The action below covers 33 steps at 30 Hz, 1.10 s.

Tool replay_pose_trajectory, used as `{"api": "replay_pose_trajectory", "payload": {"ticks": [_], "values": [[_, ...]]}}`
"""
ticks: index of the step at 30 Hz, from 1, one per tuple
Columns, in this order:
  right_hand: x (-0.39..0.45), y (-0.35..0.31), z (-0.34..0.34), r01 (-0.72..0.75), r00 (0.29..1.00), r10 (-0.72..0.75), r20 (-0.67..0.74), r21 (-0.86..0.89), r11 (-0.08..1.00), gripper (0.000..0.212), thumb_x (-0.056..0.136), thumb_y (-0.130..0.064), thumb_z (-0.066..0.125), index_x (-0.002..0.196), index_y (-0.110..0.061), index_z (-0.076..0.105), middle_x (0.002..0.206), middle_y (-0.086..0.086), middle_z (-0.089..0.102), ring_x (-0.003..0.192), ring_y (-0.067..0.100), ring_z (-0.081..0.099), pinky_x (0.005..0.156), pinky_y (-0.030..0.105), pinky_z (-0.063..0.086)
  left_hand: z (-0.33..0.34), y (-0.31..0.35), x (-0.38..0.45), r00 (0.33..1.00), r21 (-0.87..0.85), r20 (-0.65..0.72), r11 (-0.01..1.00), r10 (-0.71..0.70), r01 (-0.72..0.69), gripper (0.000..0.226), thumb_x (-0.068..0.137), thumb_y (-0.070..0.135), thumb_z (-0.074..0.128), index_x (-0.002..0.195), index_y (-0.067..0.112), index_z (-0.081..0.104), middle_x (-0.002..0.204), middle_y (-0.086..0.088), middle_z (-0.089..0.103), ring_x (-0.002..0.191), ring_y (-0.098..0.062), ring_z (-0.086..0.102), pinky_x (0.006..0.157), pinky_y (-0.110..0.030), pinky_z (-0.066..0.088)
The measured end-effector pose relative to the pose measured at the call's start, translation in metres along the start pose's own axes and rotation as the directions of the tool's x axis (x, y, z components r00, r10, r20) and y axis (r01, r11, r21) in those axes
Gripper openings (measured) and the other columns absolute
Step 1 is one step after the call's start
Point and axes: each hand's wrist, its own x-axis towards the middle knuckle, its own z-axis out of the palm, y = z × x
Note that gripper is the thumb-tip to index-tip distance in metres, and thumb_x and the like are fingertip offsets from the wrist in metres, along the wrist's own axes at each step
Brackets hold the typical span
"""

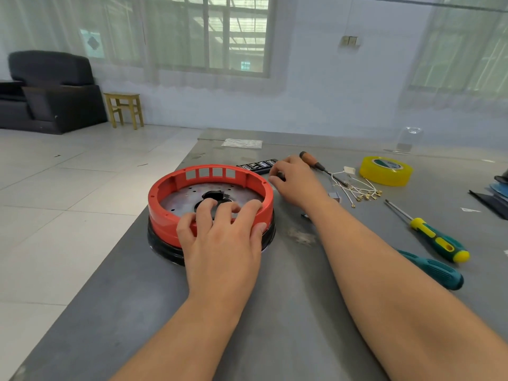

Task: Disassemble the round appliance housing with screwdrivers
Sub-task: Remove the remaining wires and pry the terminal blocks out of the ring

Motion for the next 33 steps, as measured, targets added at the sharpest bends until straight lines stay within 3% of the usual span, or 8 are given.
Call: {"api": "replay_pose_trajectory", "payload": {"ticks": [6,12,15,17,22,27,33], "values": [[-0.002,-0.001,0.009,0.038,0.984,-0.002,0.18,-0.195,0.98,0.041,0.096,-0.024,0.056,0.137,-0.027,0.055,0.138,0.004,0.056,0.122,0.028,0.058,0.098,0.044,0.051,-0.002,0.002,0.0,1.0,-0.016,-0.005,1.0,-0.006,0.006,0.031,0.096,0.042,0.071,0.127,0.038,0.069,0.117,0.004,0.074,0.13,-0.035,0.055,0.102,-0.049,0.026],[-0.01,0.002,0.006,0.015,0.992,0.009,0.128,-0.184,0.983,0.053,0.095,-0.027,0.057,0.147,-0.026,0.049,0.146,0.007,0.056,0.13,0.032,0.054,0.107,0.043,0.045,-0.005,0.002,0.0,1.0,-0.008,0.012,1.0,-0.011,0.011,0.032,0.099,0.045,0.068,0.13,0.039,0.068,0.119,0.006,0.074,0.131,-0.033,0.053,0.103,-0.049,0.025],[-0.012,0.007,0.008,-0.054,0.992,0.074,0.098,-0.191,0.98,0.055,0.096,-0.048,0.057,0.145,-0.024,0.051,0.147,0.006,0.056,0.131,0.031,0.055,0.109,0.045,0.043,-0.005,0.003,0.001,1.0,-0.006,0.021,1.0,-0.02,0.02,0.031,0.099,0.045,0.066,0.13,0.04,0.067,0.117,0.007,0.074,0.13,-0.032,0.053,0.103,-0.048,0.025],[-0.011,0.01,0.01,-0.087,0.987,0.113,0.114,-0.211,0.973,0.051,0.097,-0.052,0.056,0.14,-0.024,0.056,0.142,0.005,0.059,0.129,0.029,0.056,0.107,0.045,0.045,-0.005,0.003,0.001,1.0,0.0,0.024,1.0,-0.018,0.018,0.031,0.099,0.046,0.065,0.13,0.041,0.067,0.117,0.008,0.074,0.129,-0.031,0.054,0.102,-0.048,0.025],[-0.01,0.012,0.01,-0.135,0.979,0.165,0.12,-0.225,0.965,0.038,0.096,-0.037,0.053,0.132,-0.028,0.062,0.132,0.002,0.066,0.123,0.028,0.059,0.101,0.043,0.047,-0.004,0.002,0.001,0.999,-0.003,0.028,1.0,-0.018,0.018,0.031,0.099,0.047,0.064,0.129,0.041,0.066,0.115,0.009,0.074,0.128,-0.03,0.054,0.102,-0.048,0.025],[-0.012,0.012,0.009,-0.157,0.98,0.177,0.09,-0.193,0.968,0.04,0.095,-0.052,0.053,0.123,-0.027,0.065,0.124,0.001,0.069,0.117,0.026,0.061,0.095,0.042,0.051,-0.005,0.002,0.001,0.998,-0.008,0.052,1.0,-0.021,0.021,0.032,0.101,0.048,0.06,0.133,0.043,0.064,0.119,0.009,0.073,0.131,-0.029,0.052,0.104,-0.048,0.024],[-0.013,0.014,0.01,-0.156,0.978,0.182,0.106,-0.214,0.964,0.034,0.095,-0.035,0.053,0.127,-0.024,0.061,0.129,0.003,0.065,0.118,0.028,0.059,0.096,0.04,0.048,-0.004,0.002,0.001,0.998,-0.008,0.055,1.0,-0.017,0.017,0.032,0.101,0.048,0.061,0.132,0.042,0.065,0.118,0.009,0.074,0.131,-0.03,0.053,0.105,-0.048,0.023]]}}
